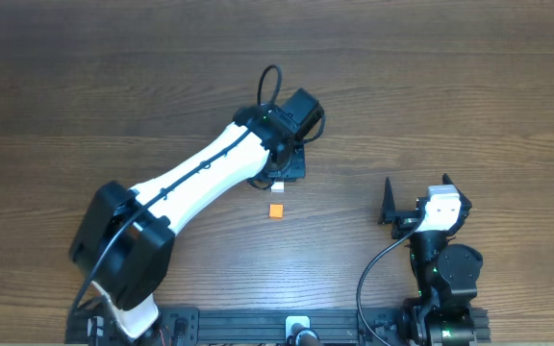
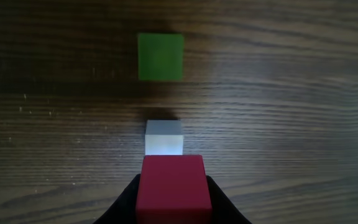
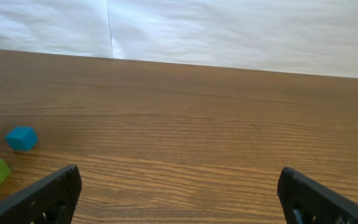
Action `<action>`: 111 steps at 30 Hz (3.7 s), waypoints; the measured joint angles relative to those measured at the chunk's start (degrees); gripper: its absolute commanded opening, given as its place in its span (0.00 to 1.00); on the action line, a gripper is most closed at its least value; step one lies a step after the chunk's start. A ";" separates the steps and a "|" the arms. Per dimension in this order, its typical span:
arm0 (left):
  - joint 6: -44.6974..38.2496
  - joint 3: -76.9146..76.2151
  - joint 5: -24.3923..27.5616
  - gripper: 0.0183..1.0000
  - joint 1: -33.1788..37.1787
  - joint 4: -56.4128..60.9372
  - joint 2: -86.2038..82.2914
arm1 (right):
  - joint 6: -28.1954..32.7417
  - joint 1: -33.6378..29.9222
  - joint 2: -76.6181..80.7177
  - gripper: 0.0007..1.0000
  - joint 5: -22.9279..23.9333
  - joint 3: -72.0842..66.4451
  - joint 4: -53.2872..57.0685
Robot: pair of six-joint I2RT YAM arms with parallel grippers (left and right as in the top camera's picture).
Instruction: Stack Cubes
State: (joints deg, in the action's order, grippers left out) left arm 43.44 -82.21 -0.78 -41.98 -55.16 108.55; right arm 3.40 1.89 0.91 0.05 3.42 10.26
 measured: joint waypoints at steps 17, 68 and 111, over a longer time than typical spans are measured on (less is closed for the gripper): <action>-0.39 -0.11 0.76 0.20 0.00 -0.76 4.57 | 0.00 0.00 0.00 0.99 0.00 0.00 0.02; -1.88 -0.15 2.27 0.22 0.59 0.31 6.54 | 0.02 0.00 0.00 0.99 0.00 0.00 0.02; -1.64 -0.15 4.87 0.25 1.18 0.09 6.54 | 0.00 0.00 0.00 0.99 0.00 0.00 0.02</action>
State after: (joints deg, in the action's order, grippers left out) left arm 41.80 -82.37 4.10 -40.80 -55.07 115.09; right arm 3.40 1.89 0.91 0.05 3.42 10.28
